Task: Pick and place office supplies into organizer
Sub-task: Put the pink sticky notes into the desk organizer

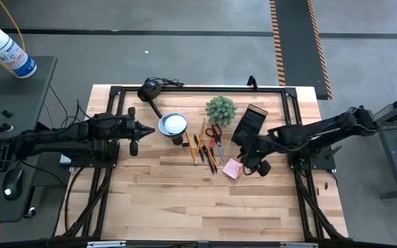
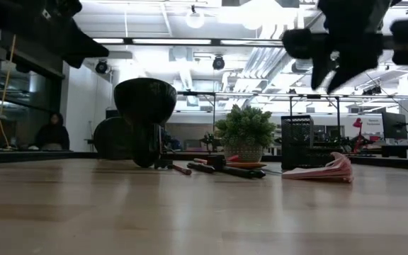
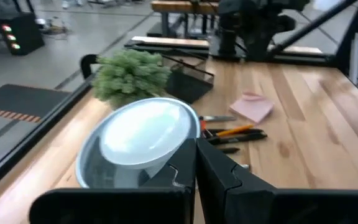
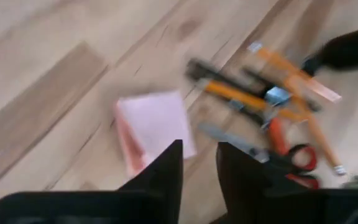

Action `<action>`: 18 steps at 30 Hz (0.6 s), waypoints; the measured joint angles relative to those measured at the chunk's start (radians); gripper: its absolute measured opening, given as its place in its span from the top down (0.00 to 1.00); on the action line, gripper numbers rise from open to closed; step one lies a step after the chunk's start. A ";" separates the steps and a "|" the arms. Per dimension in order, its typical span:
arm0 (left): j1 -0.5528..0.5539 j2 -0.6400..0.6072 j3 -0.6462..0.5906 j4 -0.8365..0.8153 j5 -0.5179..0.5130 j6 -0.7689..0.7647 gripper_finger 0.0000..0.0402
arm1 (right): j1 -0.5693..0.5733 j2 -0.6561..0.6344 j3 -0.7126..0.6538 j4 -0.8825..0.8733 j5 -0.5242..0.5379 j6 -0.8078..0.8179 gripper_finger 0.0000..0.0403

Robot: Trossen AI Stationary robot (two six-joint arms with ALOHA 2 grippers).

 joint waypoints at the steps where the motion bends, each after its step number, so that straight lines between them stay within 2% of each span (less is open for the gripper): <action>1: 0.000 0.008 0.003 0.000 0.008 0.000 1.00 | 0.000 0.021 0.007 -0.025 0.000 -0.012 0.74; 5: 0.000 0.033 0.004 0.000 0.012 -0.001 1.00 | 0.006 0.088 0.021 -0.070 -0.025 -0.059 0.70; 11: 0.000 0.038 0.004 0.000 0.012 -0.008 1.00 | 0.047 0.183 0.021 -0.068 -0.029 -0.115 0.71; 18: 0.000 0.038 0.004 0.000 0.015 -0.008 1.00 | 0.086 0.271 0.021 -0.061 0.010 -0.148 0.70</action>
